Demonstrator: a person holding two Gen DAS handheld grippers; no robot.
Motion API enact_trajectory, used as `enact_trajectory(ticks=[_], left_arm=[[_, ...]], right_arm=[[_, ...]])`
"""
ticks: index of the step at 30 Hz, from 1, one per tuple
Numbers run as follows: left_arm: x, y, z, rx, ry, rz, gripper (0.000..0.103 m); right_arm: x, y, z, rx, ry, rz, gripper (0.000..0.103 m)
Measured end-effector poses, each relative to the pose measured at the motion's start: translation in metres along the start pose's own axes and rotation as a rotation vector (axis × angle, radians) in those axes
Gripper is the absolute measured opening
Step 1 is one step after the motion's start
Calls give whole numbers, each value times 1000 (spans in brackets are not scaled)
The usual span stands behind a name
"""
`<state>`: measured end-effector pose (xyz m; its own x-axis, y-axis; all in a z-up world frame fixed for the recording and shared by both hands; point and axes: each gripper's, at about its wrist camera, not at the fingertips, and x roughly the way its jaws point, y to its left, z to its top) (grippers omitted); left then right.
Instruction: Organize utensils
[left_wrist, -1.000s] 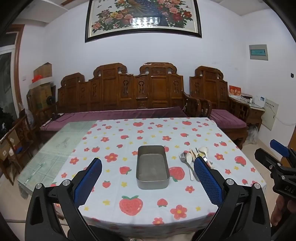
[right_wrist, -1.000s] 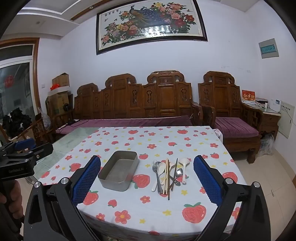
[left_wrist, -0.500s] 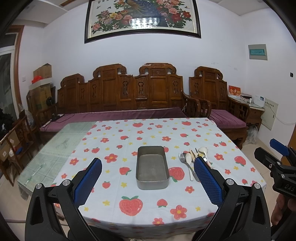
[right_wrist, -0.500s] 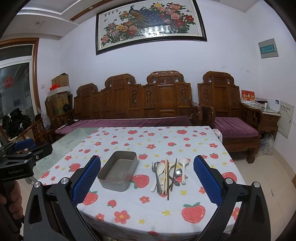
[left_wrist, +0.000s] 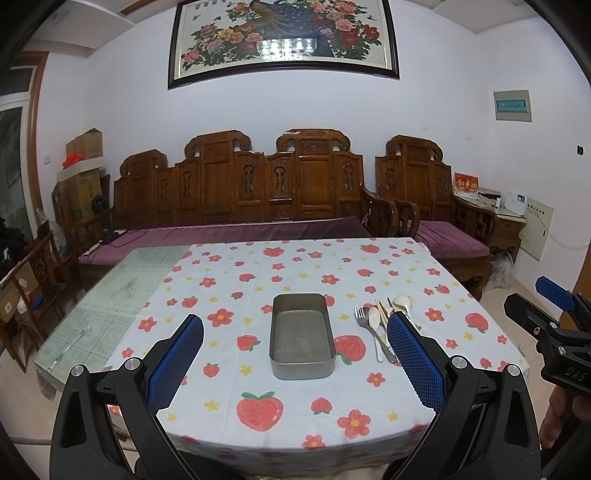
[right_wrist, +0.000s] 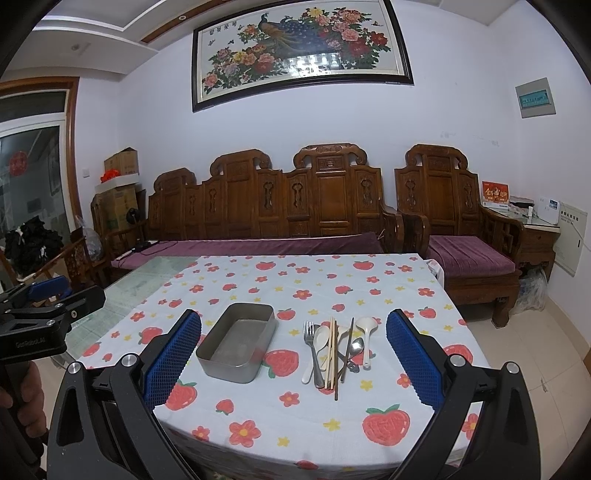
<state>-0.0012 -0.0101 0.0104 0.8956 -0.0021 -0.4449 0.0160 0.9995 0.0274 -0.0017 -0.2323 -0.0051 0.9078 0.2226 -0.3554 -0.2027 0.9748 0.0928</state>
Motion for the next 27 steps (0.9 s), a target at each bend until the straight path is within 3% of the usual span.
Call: enact_trajectory(ticks=[27], left_arm=[[-5,2,1,1,-6,0,97]], right_arm=[[0,1,-1,1,-3,0,100]])
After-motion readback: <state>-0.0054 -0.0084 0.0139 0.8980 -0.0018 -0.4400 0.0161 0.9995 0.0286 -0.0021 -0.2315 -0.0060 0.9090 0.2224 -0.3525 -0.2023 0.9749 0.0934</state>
